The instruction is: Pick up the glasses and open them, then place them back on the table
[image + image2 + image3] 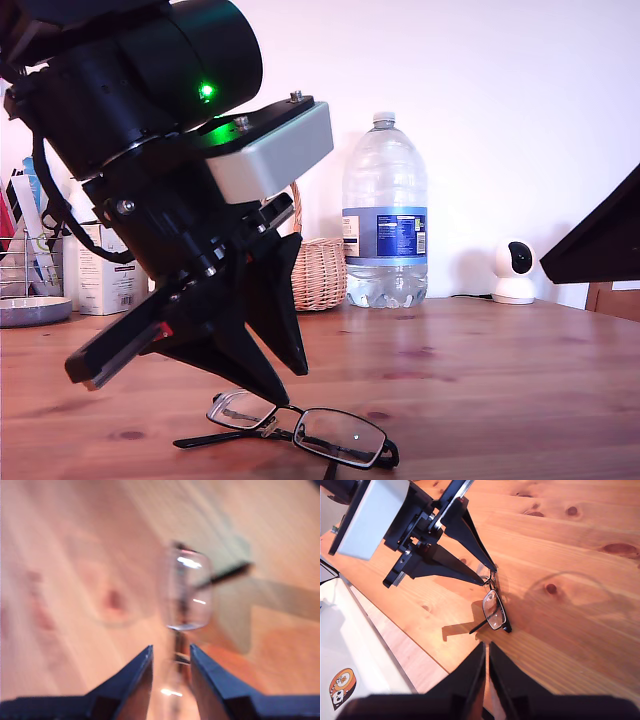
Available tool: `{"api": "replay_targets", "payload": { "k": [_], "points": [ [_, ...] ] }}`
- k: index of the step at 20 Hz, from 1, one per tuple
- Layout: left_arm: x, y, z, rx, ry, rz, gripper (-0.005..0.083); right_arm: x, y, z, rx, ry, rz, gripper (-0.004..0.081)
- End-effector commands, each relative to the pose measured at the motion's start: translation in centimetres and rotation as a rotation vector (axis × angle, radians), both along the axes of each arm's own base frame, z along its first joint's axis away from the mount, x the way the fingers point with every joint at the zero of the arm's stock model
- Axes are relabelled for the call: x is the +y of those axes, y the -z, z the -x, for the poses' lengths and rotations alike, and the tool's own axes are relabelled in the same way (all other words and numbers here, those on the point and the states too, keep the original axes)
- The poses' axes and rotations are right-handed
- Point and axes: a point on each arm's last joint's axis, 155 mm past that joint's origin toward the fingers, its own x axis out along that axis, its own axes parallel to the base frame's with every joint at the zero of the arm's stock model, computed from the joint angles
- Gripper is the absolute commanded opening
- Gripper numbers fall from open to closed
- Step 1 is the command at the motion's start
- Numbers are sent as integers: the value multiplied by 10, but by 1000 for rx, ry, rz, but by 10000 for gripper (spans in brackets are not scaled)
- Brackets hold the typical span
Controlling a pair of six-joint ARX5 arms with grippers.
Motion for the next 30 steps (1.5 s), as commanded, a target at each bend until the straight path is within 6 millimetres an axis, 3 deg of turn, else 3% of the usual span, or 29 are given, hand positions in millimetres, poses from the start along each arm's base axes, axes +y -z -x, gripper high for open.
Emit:
{"api": "replay_targets", "payload": {
  "k": [1,30],
  "points": [
    [-2,0,0,0,10,5,204,0,8,2,9,-5,11,-11],
    [-4,24,-5,17,22,-19,198,0,8,2,8,-4,11,-11]
  ]
}}
